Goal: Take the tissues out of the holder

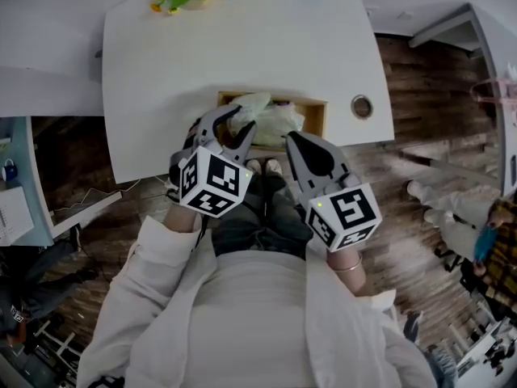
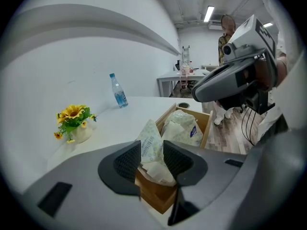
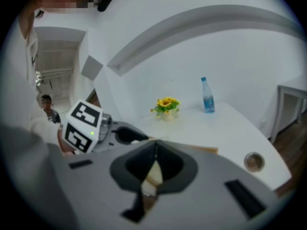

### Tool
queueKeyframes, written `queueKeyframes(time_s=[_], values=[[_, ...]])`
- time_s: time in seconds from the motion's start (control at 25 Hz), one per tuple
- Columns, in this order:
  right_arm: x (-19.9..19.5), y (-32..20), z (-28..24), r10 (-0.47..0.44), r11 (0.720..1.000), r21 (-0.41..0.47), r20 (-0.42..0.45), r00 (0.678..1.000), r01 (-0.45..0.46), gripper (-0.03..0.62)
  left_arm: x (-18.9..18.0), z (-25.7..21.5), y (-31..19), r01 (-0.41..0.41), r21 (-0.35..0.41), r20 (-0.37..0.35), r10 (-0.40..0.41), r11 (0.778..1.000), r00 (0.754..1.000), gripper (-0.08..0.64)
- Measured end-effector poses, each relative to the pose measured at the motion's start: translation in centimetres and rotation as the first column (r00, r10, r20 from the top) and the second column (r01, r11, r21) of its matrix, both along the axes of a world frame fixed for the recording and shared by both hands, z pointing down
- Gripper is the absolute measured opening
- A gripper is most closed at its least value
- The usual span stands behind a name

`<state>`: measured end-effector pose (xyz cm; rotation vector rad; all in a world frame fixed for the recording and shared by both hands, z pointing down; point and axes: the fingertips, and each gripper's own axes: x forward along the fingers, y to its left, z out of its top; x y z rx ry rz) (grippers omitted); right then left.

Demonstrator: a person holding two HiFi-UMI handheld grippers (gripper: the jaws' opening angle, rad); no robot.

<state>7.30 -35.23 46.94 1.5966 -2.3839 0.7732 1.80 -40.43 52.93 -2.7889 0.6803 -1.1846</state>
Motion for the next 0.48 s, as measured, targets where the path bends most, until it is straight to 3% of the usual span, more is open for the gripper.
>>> queueKeyframes(time_s=[0.32,0.48], values=[[0.4,0.0,0.2,-0.007,1.0,0.001,0.011,1.0,0.007,0.011,0.0,-0.3,-0.5,0.038,-0.019,-0.041,-0.039,0.999,0.998,0.144],[0.6,0.0,-0.2,0.001,1.0,0.029,0.025,1.0,-0.002,0.011,-0.2,-0.7,-1.1,0.061,0.008,-0.038,-0.061,0.998,0.997,0.079]])
